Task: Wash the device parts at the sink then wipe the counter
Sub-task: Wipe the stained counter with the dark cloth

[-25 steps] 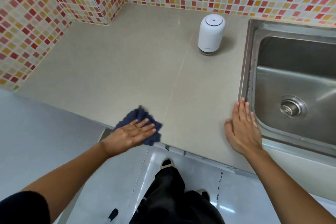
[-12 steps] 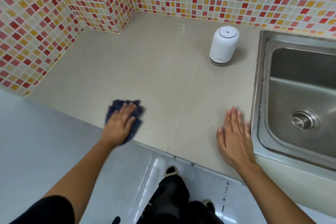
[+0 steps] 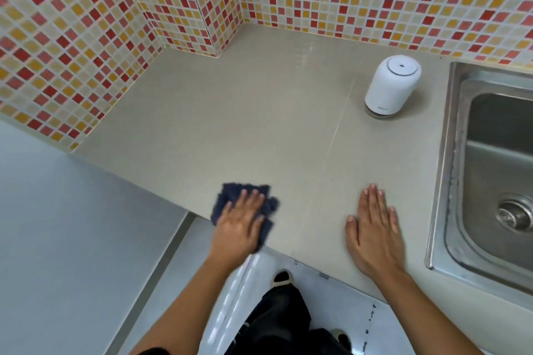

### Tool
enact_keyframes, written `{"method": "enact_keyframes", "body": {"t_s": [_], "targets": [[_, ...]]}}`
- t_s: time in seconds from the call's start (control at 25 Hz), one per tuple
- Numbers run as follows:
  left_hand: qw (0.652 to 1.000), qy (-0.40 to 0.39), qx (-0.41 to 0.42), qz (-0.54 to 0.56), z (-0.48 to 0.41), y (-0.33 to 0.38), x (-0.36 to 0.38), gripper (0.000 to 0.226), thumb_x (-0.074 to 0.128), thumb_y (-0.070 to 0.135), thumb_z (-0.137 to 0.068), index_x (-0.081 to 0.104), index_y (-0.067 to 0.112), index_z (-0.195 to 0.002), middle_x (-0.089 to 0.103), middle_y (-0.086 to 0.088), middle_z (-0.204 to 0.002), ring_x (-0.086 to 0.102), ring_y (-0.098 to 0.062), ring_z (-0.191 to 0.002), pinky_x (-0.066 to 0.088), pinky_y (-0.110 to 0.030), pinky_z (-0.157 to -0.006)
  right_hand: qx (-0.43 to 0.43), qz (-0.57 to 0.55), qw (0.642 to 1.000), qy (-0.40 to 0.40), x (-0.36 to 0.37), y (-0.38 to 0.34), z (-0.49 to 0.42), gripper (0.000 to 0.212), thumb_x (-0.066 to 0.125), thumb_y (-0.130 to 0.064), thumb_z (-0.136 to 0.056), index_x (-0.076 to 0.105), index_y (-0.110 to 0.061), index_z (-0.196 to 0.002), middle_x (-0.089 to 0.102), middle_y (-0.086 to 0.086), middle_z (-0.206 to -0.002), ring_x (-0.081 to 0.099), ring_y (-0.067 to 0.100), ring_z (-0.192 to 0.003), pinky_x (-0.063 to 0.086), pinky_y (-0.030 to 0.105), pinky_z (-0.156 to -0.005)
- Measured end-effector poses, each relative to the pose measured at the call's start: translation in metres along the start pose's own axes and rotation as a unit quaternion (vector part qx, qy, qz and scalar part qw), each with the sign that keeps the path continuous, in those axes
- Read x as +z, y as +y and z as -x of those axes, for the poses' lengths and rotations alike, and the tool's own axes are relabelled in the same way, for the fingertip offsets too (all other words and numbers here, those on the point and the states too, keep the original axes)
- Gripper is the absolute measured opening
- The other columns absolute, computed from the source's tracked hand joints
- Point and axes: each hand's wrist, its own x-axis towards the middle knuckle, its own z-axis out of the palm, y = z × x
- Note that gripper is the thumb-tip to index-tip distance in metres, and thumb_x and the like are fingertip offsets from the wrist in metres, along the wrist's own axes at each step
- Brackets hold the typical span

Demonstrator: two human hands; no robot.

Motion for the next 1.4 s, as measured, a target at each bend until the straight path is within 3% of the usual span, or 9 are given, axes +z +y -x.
{"method": "enact_keyframes", "body": {"t_s": [0.2,0.28,0.44,0.6,0.84,1.0,1.2,1.28,1.4], "targets": [[0.958,0.059,-0.279,-0.026,-0.064,-0.094,-0.04,0.049,0.03,0.026,-0.099,0.036,0.004,-0.142,0.034,-0.016,-0.15,0.025,-0.033,-0.141,0.023,-0.053,-0.111,0.008,0.003,1.0,0.0,-0.001,-0.004,0.0,0.073,0.003,-0.044,-0.084,0.004,-0.005,-0.146,0.001,0.007,-0.156,-0.005,0.014,-0.143,-0.004,0.033,-0.115],[0.95,0.052,-0.307,-0.033,-0.093,-0.087,-0.039,0.048,0.028,0.026,-0.101,0.03,0.008,-0.146,0.026,-0.01,-0.155,0.015,-0.03,-0.144,0.016,-0.051,-0.115,0.008,0.001,1.0,-0.001,-0.002,-0.004,-0.002,0.075,0.004,-0.045,-0.084,0.01,-0.004,-0.147,0.005,0.008,-0.156,0.0,0.016,-0.144,-0.001,0.034,-0.116],[0.999,-0.012,-0.036,-0.015,-0.098,0.009,0.003,0.051,0.028,0.035,-0.096,0.043,0.011,-0.14,0.04,-0.007,-0.148,0.028,-0.027,-0.141,0.026,-0.046,-0.113,0.017,-0.004,1.0,0.019,-0.004,-0.005,-0.008,0.072,0.011,-0.044,-0.087,0.022,-0.003,-0.146,0.02,0.012,-0.154,0.014,0.021,-0.143,0.009,0.036,-0.115],[0.972,-0.111,0.207,-0.028,-0.048,0.029,0.003,0.051,0.023,0.038,-0.1,0.052,0.012,-0.133,0.048,-0.002,-0.14,0.039,-0.019,-0.134,0.022,-0.03,-0.113,0.038,0.011,0.999,0.032,-0.012,0.008,-0.011,0.072,0.013,-0.044,-0.088,0.025,-0.003,-0.145,0.023,0.012,-0.153,0.015,0.021,-0.143,0.004,0.036,-0.116],[0.998,-0.042,-0.023,-0.035,-0.187,-0.008,-0.006,0.049,0.03,0.032,-0.099,0.039,0.01,-0.142,0.034,-0.007,-0.152,0.021,-0.024,-0.143,0.022,-0.045,-0.114,0.175,0.017,0.983,0.062,-0.03,0.065,-0.009,0.074,0.013,-0.047,-0.088,0.021,-0.002,-0.146,0.015,0.016,-0.155,0.011,0.028,-0.144,0.009,0.043,-0.114],[0.992,-0.089,0.083,-0.018,-0.204,0.085,0.032,0.047,0.031,0.029,-0.1,0.031,0.015,-0.146,0.027,-0.002,-0.155,0.014,-0.021,-0.145,0.013,-0.042,-0.117,0.183,0.002,0.982,0.039,-0.024,0.076,-0.006,0.074,0.009,-0.048,-0.088,0.011,-0.005,-0.148,0.006,0.013,-0.157,0.005,0.025,-0.144,0.006,0.04,-0.114],[0.967,-0.089,0.241,-0.005,-0.084,0.12,0.043,0.046,0.033,0.035,-0.094,0.058,0.017,-0.129,0.056,0.001,-0.135,0.046,-0.018,-0.131,0.037,-0.038,-0.106,0.182,0.02,0.982,0.044,-0.026,0.074,-0.006,0.074,0.012,-0.046,-0.088,0.014,-0.001,-0.147,0.01,0.016,-0.156,0.01,0.029,-0.144,0.009,0.043,-0.114],[0.967,-0.124,0.223,0.015,-0.052,0.08,0.023,0.046,0.028,0.036,-0.098,0.057,0.017,-0.129,0.056,0.002,-0.135,0.045,-0.015,-0.13,0.031,-0.034,-0.107,0.188,0.028,0.981,0.041,-0.026,0.074,-0.005,0.074,0.012,-0.045,-0.088,0.015,0.0,-0.146,0.011,0.017,-0.155,0.009,0.029,-0.144,0.009,0.045,-0.114],[0.99,-0.048,0.133,-0.016,-0.069,0.003,0.0,0.047,0.031,0.033,-0.096,0.055,0.01,-0.129,0.057,-0.006,-0.134,0.042,-0.02,-0.132,0.034,-0.041,-0.106,0.162,0.024,0.986,0.036,-0.03,0.054,-0.008,0.072,0.013,-0.041,-0.087,0.022,0.004,-0.144,0.017,0.022,-0.153,0.015,0.034,-0.142,0.015,0.051,-0.113]]}}
